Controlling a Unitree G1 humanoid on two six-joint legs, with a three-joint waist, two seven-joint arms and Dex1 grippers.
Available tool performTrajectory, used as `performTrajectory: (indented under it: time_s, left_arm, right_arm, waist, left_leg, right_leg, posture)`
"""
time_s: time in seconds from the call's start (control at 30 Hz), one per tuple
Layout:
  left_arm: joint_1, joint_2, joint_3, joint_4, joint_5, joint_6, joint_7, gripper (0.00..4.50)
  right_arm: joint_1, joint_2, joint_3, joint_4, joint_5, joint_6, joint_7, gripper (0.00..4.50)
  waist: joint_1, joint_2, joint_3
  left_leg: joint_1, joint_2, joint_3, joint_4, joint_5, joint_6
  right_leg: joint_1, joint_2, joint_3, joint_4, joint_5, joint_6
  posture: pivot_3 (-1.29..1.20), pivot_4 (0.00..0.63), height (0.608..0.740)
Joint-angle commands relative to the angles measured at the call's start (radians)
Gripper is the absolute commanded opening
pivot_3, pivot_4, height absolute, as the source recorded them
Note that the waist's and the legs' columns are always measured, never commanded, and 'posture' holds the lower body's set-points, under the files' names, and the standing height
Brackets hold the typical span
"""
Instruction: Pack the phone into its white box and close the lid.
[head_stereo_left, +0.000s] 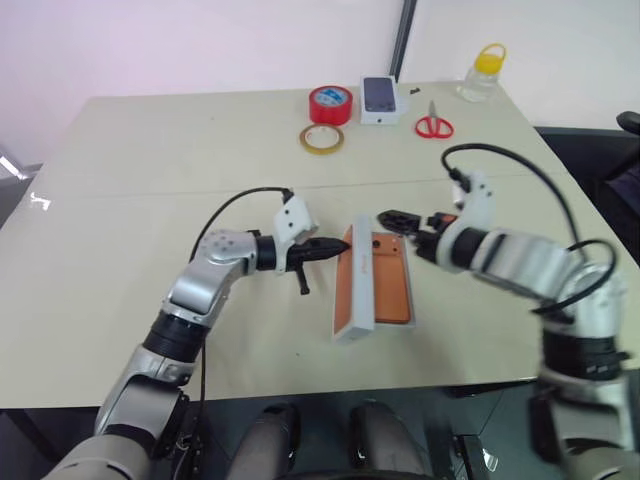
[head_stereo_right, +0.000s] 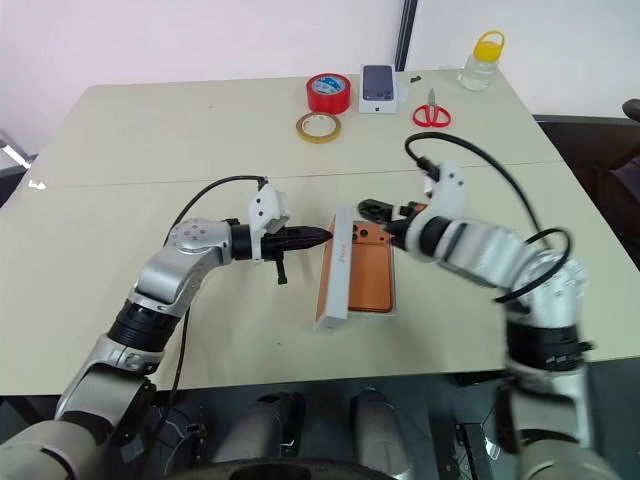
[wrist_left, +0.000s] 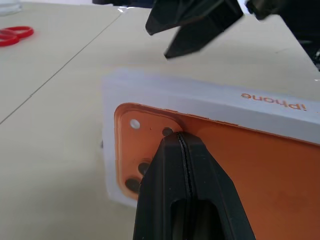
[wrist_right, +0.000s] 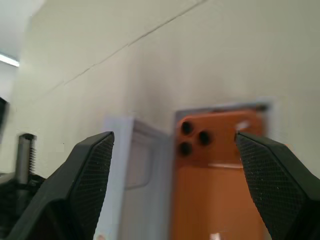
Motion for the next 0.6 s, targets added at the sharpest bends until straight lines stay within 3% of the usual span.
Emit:
performTrajectory:
  time_s: [0.03,0.27,0.4,0.6]
  left_arm:
    - [-0.021,-0.022,-0.016,-0.009,0.017,0.012,0.023,0.0]
    - [-0.018,-0.022,0.025,0.0,0.029,0.015,0.086,0.0]
    - [-0.008,0.035,0.067,-0.027,0.013,0.033,0.08,0.0]
    - [0.043,0.191,0.038,-0.126,-0.042,0.088,-0.109,0.0]
  right_arm:
    - [-0.03,-0.093,0.03,0.024,-0.147,0.064,0.207,3.49]
    - [-0.051,-0.33,0.213,-0.133,-0.66,0.059,0.722,0.09]
    - [-0.004,-0.479,0.403,-0.254,-1.032,-0.097,0.995,0.03]
    - [0.033,-0.495,0.443,-0.287,-1.235,-0.19,1.234,0.03]
  waist:
    - [-0.002,0.0,0.0]
    - [0.003,0.0,0.0]
    - [0.004,0.0,0.0]
    - [0.005,0.0,0.0]
  left_leg:
    - [0.0,0.0,0.001,0.0,0.0,0.0]
    - [0.0,0.001,0.002,0.001,-0.001,0.001]
    - [0.0,0.0,0.001,0.001,-0.001,0.001]
    - [0.0,0.0,0.002,0.001,-0.001,0.001]
  right_leg:
    - [0.0,0.0,0.0,0.0,0.0,0.0]
    - [-0.001,0.0,0.001,0.0,0.0,0.0]
    - [-0.001,0.0,0.001,0.0,0.0,0.0]
    - [-0.002,0.0,0.001,0.0,0.0,0.0]
  posture:
    - [0.0,0.15,0.74]
    - [0.0,0.15,0.74]
    - [0.0,0.15,0.74]
    - [0.0,0.15,0.74]
